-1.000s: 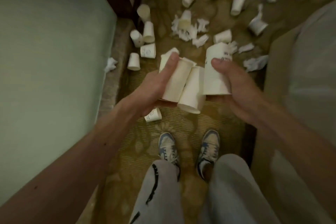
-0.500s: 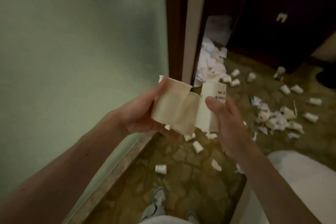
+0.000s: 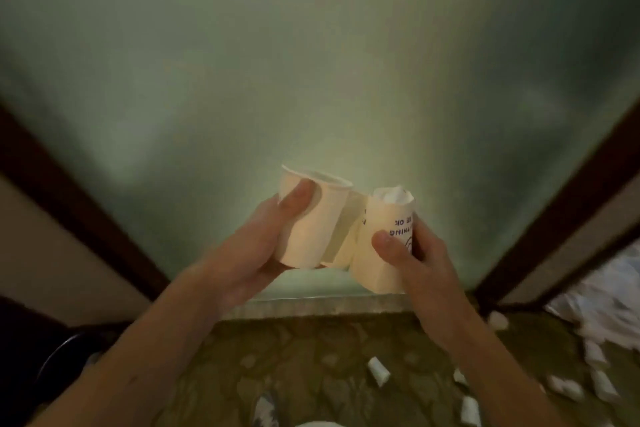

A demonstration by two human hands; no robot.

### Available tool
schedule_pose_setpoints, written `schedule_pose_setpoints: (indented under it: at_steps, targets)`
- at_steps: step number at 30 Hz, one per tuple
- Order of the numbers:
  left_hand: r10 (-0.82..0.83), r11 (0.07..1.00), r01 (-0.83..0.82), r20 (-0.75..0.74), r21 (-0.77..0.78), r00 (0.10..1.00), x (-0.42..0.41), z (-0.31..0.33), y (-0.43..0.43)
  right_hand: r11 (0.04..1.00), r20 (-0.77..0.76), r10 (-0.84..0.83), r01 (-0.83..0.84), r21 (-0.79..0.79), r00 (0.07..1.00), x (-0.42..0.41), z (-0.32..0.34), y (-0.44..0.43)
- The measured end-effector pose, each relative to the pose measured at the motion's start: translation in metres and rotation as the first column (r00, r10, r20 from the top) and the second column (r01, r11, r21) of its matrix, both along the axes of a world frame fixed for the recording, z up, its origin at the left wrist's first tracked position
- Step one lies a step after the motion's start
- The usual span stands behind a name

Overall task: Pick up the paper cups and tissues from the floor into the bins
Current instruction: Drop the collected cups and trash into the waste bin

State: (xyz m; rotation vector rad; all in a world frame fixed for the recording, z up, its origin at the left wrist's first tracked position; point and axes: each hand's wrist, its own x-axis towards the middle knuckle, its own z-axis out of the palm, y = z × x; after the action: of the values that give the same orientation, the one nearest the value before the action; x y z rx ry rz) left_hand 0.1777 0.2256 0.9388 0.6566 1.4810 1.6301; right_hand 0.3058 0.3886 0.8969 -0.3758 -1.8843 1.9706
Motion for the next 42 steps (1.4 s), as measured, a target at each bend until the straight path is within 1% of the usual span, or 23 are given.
schedule_pose_setpoints:
  at_steps: [2,4,7,11,15,18,22,24,27,30,33,36,38,40,42]
  targets:
    - [0.156,0.988,-0.156,0.006,-0.010,0.988,0.004,-0.004,-0.056,0.990,0.026,0.142,-0.142,0.014,0.990,-0.020,-0.005,-0.039]
    - [0.278,0.960,-0.278,0.041,-0.024,0.960,0.010,-0.012,-0.110,0.962,0.068,0.270,-0.272,0.029,0.960,-0.037,-0.011,-0.083]
    - [0.441,0.897,-0.439,0.128,-0.040,0.888,0.019,-0.032,-0.188,0.905,0.145,0.415,-0.423,0.034,0.898,-0.062,-0.023,-0.151]
    - [0.617,0.780,-0.623,0.249,-0.060,0.747,0.026,-0.071,-0.284,0.827,0.240,0.544,-0.562,0.006,0.804,-0.093,-0.051,-0.247]
    - [0.712,0.670,-0.737,0.354,-0.087,0.606,0.029,-0.111,-0.371,0.796,0.356,0.582,-0.603,-0.064,0.731,-0.115,-0.083,-0.346]
    - [0.767,0.604,-0.777,0.394,-0.176,0.507,0.029,-0.144,-0.426,0.798,0.461,0.565,-0.594,-0.096,0.684,-0.127,-0.106,-0.407]
    - [0.791,0.544,-0.797,0.476,-0.261,0.384,0.020,-0.185,-0.476,0.830,0.598,0.494,-0.546,-0.109,0.632,-0.147,-0.137,-0.460]
    - [0.771,0.538,-0.800,0.539,-0.266,0.340,0.015,-0.198,-0.486,0.844,0.621,0.467,-0.526,-0.103,0.629,-0.154,-0.148,-0.472]
    - [0.749,0.520,-0.807,0.603,-0.279,0.274,-0.007,-0.216,-0.509,0.845,0.662,0.464,-0.518,-0.132,0.588,-0.177,-0.171,-0.498]
    - [0.734,0.492,-0.814,0.650,-0.310,0.197,-0.033,-0.241,-0.533,0.852,0.693,0.489,-0.460,-0.250,0.529,-0.211,-0.195,-0.523]
    - [0.731,0.470,-0.813,0.668,-0.343,0.140,-0.060,-0.267,-0.553,0.852,0.749,0.486,-0.434,-0.292,0.451,-0.250,-0.219,-0.549]
    - [0.739,0.447,-0.801,0.668,-0.397,0.082,-0.095,-0.287,-0.572,0.841,0.772,0.499,-0.436,-0.321,0.395,-0.292,-0.248,-0.573]
    - [0.762,0.437,-0.790,0.643,-0.429,0.072,-0.121,-0.300,-0.585,0.825,0.786,0.512,-0.452,-0.337,0.348,-0.320,-0.266,-0.587]
    - [0.775,0.440,-0.775,0.628,-0.454,0.072,-0.151,-0.312,-0.596,0.801,0.777,0.551,-0.455,-0.389,0.305,-0.350,-0.280,-0.602]
    - [0.783,0.423,-0.750,0.622,-0.509,0.020,-0.181,-0.324,-0.608,0.788,0.770,0.575,-0.439,-0.432,0.275,-0.378,-0.292,-0.618]
